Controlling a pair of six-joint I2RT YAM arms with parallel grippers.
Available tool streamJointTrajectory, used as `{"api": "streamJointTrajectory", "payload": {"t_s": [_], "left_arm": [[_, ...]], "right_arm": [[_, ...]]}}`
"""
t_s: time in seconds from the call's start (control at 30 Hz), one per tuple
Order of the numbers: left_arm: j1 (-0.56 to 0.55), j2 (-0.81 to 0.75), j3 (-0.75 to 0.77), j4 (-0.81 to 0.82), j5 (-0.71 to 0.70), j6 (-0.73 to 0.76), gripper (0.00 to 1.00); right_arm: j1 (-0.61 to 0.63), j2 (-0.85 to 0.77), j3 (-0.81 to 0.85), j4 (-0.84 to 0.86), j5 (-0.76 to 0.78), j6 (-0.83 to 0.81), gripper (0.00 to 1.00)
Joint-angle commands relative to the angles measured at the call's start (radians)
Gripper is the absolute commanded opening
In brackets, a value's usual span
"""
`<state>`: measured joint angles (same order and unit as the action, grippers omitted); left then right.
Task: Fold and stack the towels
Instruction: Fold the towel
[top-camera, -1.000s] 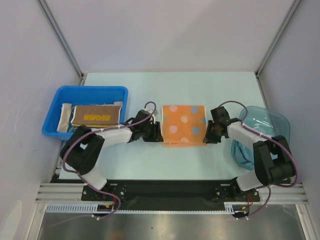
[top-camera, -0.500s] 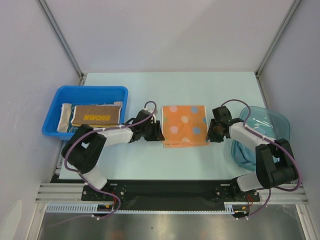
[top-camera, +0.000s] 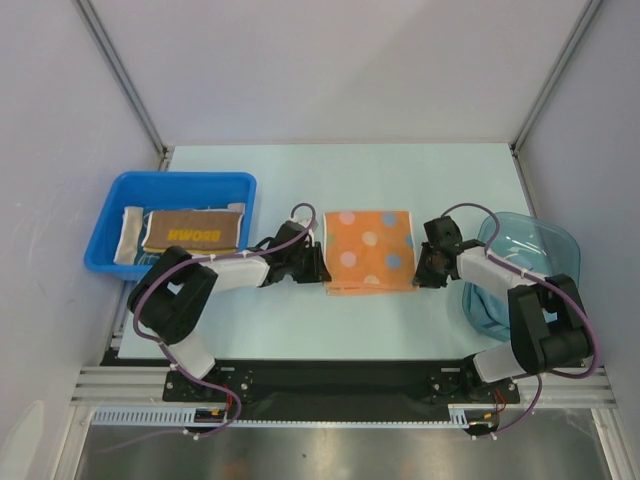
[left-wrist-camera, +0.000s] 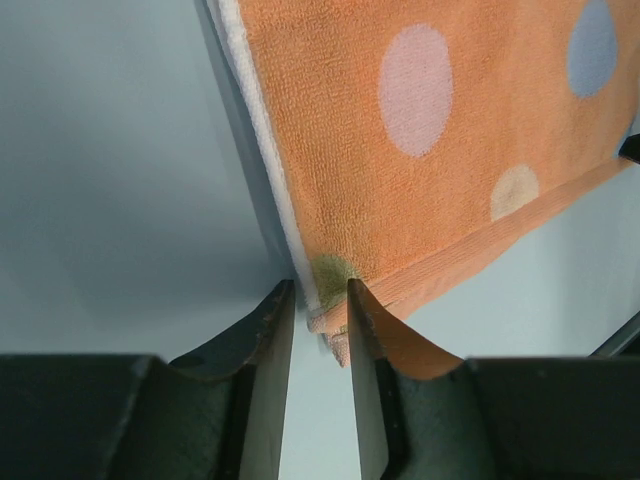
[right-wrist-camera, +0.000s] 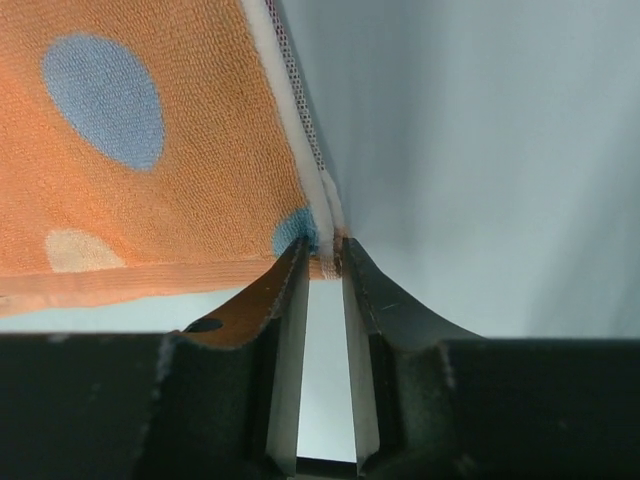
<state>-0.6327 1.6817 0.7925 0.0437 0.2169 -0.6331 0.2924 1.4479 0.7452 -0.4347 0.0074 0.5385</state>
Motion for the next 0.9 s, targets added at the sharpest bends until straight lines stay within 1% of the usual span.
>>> {"api": "streamJointTrajectory", "payload": {"t_s": [0.0,0.03,0.13,0.17,0.2,0.23,0.37,0.6,0.67,0.73,0.77,0.8,0.83,0.87], "left_arm": [[-0.01,0.015,-0.006,0.008,0.006,-0.016,0.32],[-0.01,0.015,-0.003,0.005,0.007,-0.016,0.27],[-0.012,0.012,0.004,-0.004,0.006,-0.019,0.14],[-0.01,0.01,0.004,-0.007,0.006,-0.019,0.11],[-0.01,0.009,0.007,-0.011,0.004,-0.019,0.04],[-0.01,0.006,0.013,-0.024,0.003,-0.016,0.0],[-0.012,-0.014,0.028,-0.036,0.01,-0.016,0.0],[-0.024,-0.062,0.119,-0.191,-0.03,-0.004,0.0],[-0.025,-0.08,0.134,-0.206,-0.043,-0.002,0.0],[-0.025,-0.086,0.136,-0.214,-0.051,-0.005,0.0],[-0.025,-0.086,0.136,-0.215,-0.053,-0.004,0.0],[-0.025,-0.083,0.136,-0.214,-0.045,-0.007,0.0],[-0.025,-0.083,0.131,-0.211,-0.039,-0.008,0.01],[-0.025,-0.083,0.128,-0.209,-0.036,-0.008,0.0]], "right_arm": [[-0.004,0.011,-0.007,0.03,0.003,-0.008,0.24],[-0.004,0.011,-0.007,0.033,0.003,-0.008,0.23],[-0.002,0.006,-0.004,0.028,0.003,-0.009,0.12],[-0.002,0.005,-0.003,0.025,0.003,-0.011,0.07],[-0.002,-0.001,-0.001,0.022,0.003,-0.011,0.05],[-0.002,-0.004,0.002,0.019,0.003,-0.012,0.0],[-0.002,-0.014,0.014,0.007,0.009,-0.02,0.0],[-0.007,-0.018,0.057,-0.022,0.008,-0.037,0.0],[-0.006,-0.011,0.068,-0.024,0.003,-0.041,0.01],[-0.003,-0.003,0.071,-0.029,0.003,-0.038,0.1],[-0.002,0.002,0.071,-0.027,0.003,-0.04,0.12],[-0.002,0.002,0.065,-0.024,0.003,-0.04,0.09],[-0.002,0.002,0.065,-0.019,0.003,-0.04,0.01],[-0.002,0.0,0.062,-0.016,0.003,-0.041,0.0]]}}
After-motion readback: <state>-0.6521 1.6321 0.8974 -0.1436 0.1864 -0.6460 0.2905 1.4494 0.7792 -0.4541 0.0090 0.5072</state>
